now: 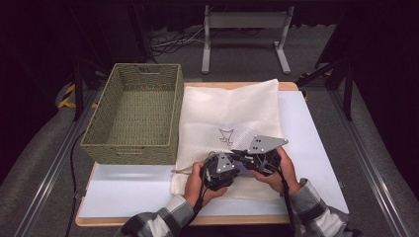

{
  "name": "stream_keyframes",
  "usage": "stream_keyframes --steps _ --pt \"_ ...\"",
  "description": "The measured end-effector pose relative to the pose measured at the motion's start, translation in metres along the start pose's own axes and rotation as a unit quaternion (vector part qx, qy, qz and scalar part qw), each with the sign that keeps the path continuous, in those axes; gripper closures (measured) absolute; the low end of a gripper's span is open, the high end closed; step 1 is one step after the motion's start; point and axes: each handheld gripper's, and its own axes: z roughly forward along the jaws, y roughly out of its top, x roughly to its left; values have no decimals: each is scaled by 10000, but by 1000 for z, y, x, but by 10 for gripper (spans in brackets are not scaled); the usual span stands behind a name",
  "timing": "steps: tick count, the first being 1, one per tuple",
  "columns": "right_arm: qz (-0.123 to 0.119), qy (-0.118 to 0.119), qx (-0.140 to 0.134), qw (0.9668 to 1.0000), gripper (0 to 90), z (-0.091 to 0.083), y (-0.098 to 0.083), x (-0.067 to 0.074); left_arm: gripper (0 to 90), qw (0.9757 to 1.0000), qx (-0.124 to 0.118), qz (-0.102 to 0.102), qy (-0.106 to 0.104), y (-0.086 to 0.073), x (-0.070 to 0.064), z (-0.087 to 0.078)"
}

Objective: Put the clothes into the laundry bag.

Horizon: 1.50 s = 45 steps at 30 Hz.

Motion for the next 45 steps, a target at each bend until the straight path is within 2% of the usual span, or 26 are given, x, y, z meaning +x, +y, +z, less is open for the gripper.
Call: stream_keyframes --steps 2,3,4,6,7,11,17,21,22,23,25,28,31,32,36,37,40,42,43,45 --pt "24 7 -1 10000 877 0 0 0 750 10000 -28 -20 65 1 3 0" --pt "24 7 -1 10000 877 0 0 0 755 10000 -28 -20 65 1 3 0" --pt "16 9 1 10000 877 0 0 0 755 9997 -69 -81 202 2 6 0" --pt "43 30 1 10000 878 0 0 1 776 9993 -117 -190 311 4 10 1" --pt "43 30 1 10000 878 0 0 1 777 9993 -117 -190 311 4 10 1" --pt "24 76 -4 10000 878 0 1 2 785 9966 -268 -330 708 8 16 2" --pt "23 81 14 10000 879 0 1 3 786 9935 -411 -588 886 7 28 0" --pt "19 100 54 9999 879 1 0 3 787 9912 -539 -604 1051 6 30 -3" --pt "18 97 62 9999 879 1 0 3 785 9911 -567 -639 1023 6 31 -3" --pt "15 80 71 9999 879 1 0 3 776 9926 -543 -693 836 5 31 -3" --pt "7 51 92 9999 879 2 -1 3 731 9933 -536 -647 788 4 31 -5" --pt "7 38 91 10000 880 1 -2 1 679 9944 -611 -654 564 4 30 -12" --pt "-1 18 86 10000 879 0 -1 1 563 9973 -523 -378 337 2 26 -17" --pt "-1 18 86 10000 879 0 -1 1 545 9973 -523 -378 337 2 26 -17" --pt "-13 20 88 10000 879 0 -1 1 498 9988 -380 -168 260 -8 22 -26" --pt "-25 15 90 10000 879 0 -1 1 493 9989 -383 -195 187 -11 22 -30" --pt "-27 9 67 10000 878 0 -1 1 475 9987 -456 -186 158 -16 22 -40" --pt "-2 10 53 10000 878 -1 0 2 466 9983 -515 -196 214 -19 21 -46" --pt "-20 4 48 10000 878 -1 0 1 466 9983 -522 -199 157 -21 21 -49" --pt "-13 4 41 10000 878 -1 1 2 460 9983 -499 -167 253 -23 18 -53"
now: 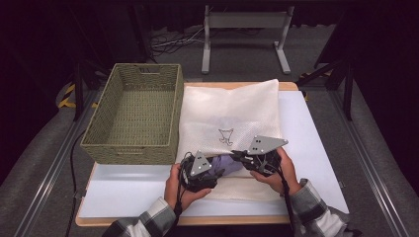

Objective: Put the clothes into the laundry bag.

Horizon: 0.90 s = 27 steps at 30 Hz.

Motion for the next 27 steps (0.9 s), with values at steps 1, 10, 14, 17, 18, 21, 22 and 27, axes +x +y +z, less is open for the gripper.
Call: stream_keyframes --steps 1,10,14,17,18,21,22,27 --pt "0 9 -6 10000 878 0 0 0 449 9999 15 -32 -111 -1 0 0" --pt "-4 12 -7 10000 878 0 0 -1 341 9977 585 226 -256 3 -9 19" --pt "-20 -1 -4 10000 878 0 0 0 346 9979 591 103 -258 6 -5 26" --pt "-25 21 -8 10000 878 1 1 1 451 9985 520 73 -130 8 -3 31" --pt "-32 11 4 10000 878 1 1 1 536 9988 471 54 -77 10 -1 35" --pt "-33 9 7 10000 878 1 1 1 605 9990 433 45 -56 10 1 38" --pt "-30 21 -1 10000 878 1 0 1 646 9991 418 30 -86 11 2 39" --pt "-4 35 11 10000 878 2 0 0 787 9992 389 30 65 13 6 43"
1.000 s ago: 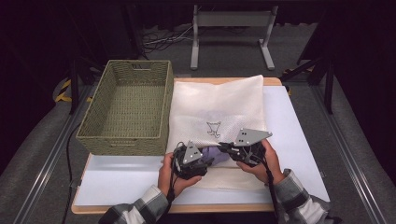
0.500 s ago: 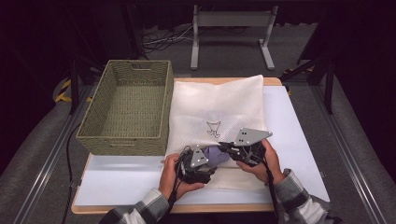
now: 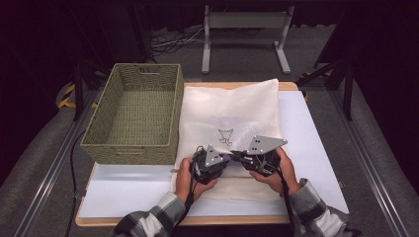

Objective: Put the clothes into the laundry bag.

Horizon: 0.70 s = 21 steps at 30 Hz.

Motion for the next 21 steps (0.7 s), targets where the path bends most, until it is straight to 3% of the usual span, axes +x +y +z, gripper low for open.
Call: stream_keyframes --steps 15,21 --pt "48 51 2 10000 878 2 0 0 817 9999 -18 -60 103 13 0 12" --pt "44 73 39 10000 879 4 -1 1 820 9995 -6 -67 317 19 1 14"
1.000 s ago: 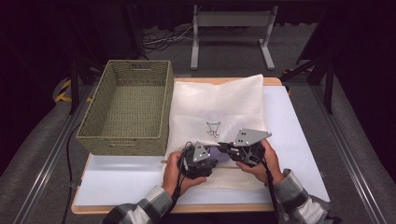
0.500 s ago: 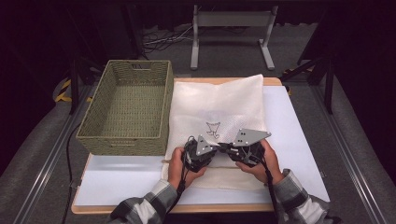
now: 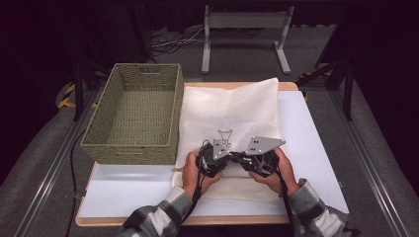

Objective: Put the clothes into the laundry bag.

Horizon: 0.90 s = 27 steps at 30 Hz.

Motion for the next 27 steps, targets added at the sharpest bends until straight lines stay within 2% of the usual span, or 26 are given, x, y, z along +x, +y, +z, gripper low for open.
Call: stream_keyframes --steps 4,8,11,13,14,15,16,17,20,22,27 --pt "-44 -4 26 10000 878 1 0 2 821 9999 -93 -36 98 2 1 -2" --pt "-71 -44 39 10000 879 1 0 2 821 9998 -157 -87 99 4 2 -1" --pt "-54 -71 46 9999 879 0 -1 1 817 9996 -223 -194 -17 7 2 -1" --pt "-55 -107 31 9999 879 -1 -1 0 807 9991 -297 -199 -229 7 2 0" --pt "-55 -107 31 9999 879 -1 -1 0 795 9991 -297 -199 -229 7 2 0" --pt "-41 -141 20 9999 879 -2 -2 -2 781 9988 -332 -155 -331 7 1 -2" --pt "-41 -141 20 9999 879 -2 -2 -2 767 9988 -332 -155 -331 7 1 -2" --pt "-26 -139 3 9999 879 -2 -2 -2 767 9984 -316 -94 -454 6 1 -4" --pt "-14 -157 -12 9999 879 -4 -2 -3 711 9975 -258 73 -648 6 -2 -9" --pt "-32 -169 -21 9999 879 -4 -1 -3 665 9972 -204 170 -703 3 -3 -14" --pt "-21 -152 -37 9999 879 -5 0 -3 581 9950 -120 247 -957 -2 -2 -26"
